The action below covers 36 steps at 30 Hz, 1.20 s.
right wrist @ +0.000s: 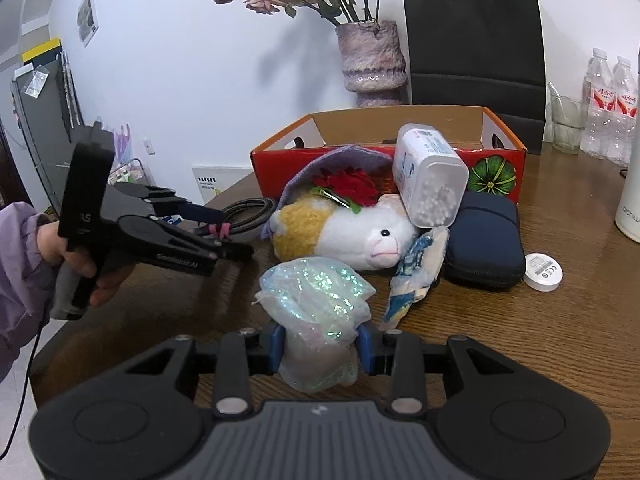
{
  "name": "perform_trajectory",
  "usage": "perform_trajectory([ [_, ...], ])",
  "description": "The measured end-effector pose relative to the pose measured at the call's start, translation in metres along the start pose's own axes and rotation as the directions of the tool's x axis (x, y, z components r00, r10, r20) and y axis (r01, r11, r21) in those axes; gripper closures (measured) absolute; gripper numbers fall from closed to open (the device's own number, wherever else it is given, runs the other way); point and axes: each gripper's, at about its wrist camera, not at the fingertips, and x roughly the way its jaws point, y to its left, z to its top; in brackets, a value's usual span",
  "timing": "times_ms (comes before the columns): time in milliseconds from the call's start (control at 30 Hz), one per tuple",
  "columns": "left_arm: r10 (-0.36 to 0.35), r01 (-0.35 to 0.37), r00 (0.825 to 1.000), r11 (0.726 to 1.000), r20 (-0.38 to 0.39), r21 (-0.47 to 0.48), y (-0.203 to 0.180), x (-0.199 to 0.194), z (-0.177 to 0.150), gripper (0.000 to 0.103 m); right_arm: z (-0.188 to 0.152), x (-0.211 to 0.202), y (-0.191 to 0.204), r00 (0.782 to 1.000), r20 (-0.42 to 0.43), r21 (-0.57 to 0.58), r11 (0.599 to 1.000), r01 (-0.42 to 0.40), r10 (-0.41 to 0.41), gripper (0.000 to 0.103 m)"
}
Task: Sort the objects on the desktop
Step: 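Grasp the iridescent plastic bag with the right tool while the left tool grasps the black cable, then carry the bag and cable into the cardboard box and open both tools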
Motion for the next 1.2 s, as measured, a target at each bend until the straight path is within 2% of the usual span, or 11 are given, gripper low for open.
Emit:
perform_trajectory([
  [167, -0.001, 0.001, 1.000, 0.998, -0.003, -0.067, -0.026, -0.023, -0.010, 0.051, -0.003, 0.002, -0.002, 1.000, -0.006, 0.014, 1.000, 0.007, -0.007, 0.068],
  [333, -0.069, 0.088, 0.992, 0.978, 0.104, -0.190, -0.040, -0.063, -0.020, 0.056, -0.004, -0.001, 0.000, 1.000, 0.002, 0.006, 1.000, 0.007, -0.007, 0.068],
  [367, -0.074, 0.098, 0.990, 0.974, 0.122, -0.203, -0.042, -0.069, -0.022, 0.069, -0.003, -0.002, 0.000, 1.000, 0.005, 0.004, 1.000, 0.007, -0.007, 0.068],
  [400, -0.086, 0.114, 0.987, 0.971, 0.137, -0.210, -0.044, -0.074, -0.023, 0.097, -0.003, -0.002, 0.000, 1.000, 0.007, 0.005, 1.000, 0.008, -0.008, 0.068],
  [633, -0.066, 0.128, 0.976, 0.945, 0.208, -0.301, -0.044, -0.100, -0.021, 0.101, -0.001, -0.008, 0.002, 1.000, 0.023, 0.000, 1.000, 0.013, -0.013, 0.068],
  [733, -0.053, 0.107, 0.976, 0.961, 0.211, -0.255, -0.043, -0.109, -0.025, 0.076, -0.002, -0.012, 0.002, 0.999, 0.027, -0.004, 1.000, 0.017, -0.017, 0.068],
  [767, -0.025, 0.080, 0.980, 0.960, 0.199, -0.269, -0.038, -0.106, -0.028, 0.044, -0.002, -0.013, 0.001, 0.999, 0.026, -0.002, 1.000, 0.019, -0.019, 0.068],
  [800, -0.014, 0.064, 0.984, 0.958, 0.180, -0.279, -0.034, -0.100, -0.029, 0.032, -0.003, -0.013, 0.000, 0.999, 0.025, 0.000, 1.000, 0.020, -0.020, 0.068],
  [1033, 0.021, -0.035, 0.999, 0.946, -0.047, -0.323, -0.026, -0.030, -0.017, 0.065, -0.006, -0.003, 0.004, 1.000, -0.002, 0.009, 1.000, 0.009, -0.009, 0.067],
  [1100, 0.035, -0.046, 0.998, 0.959, -0.043, -0.279, -0.032, -0.025, -0.016, 0.081, -0.006, -0.006, 0.007, 1.000, 0.004, -0.002, 1.000, 0.008, -0.008, 0.066],
  [1200, 0.003, -0.007, 1.000, 0.954, -0.012, -0.300, -0.034, -0.032, -0.016, 0.085, -0.006, -0.009, 0.004, 1.000, 0.009, 0.004, 1.000, 0.018, -0.018, 0.067],
])
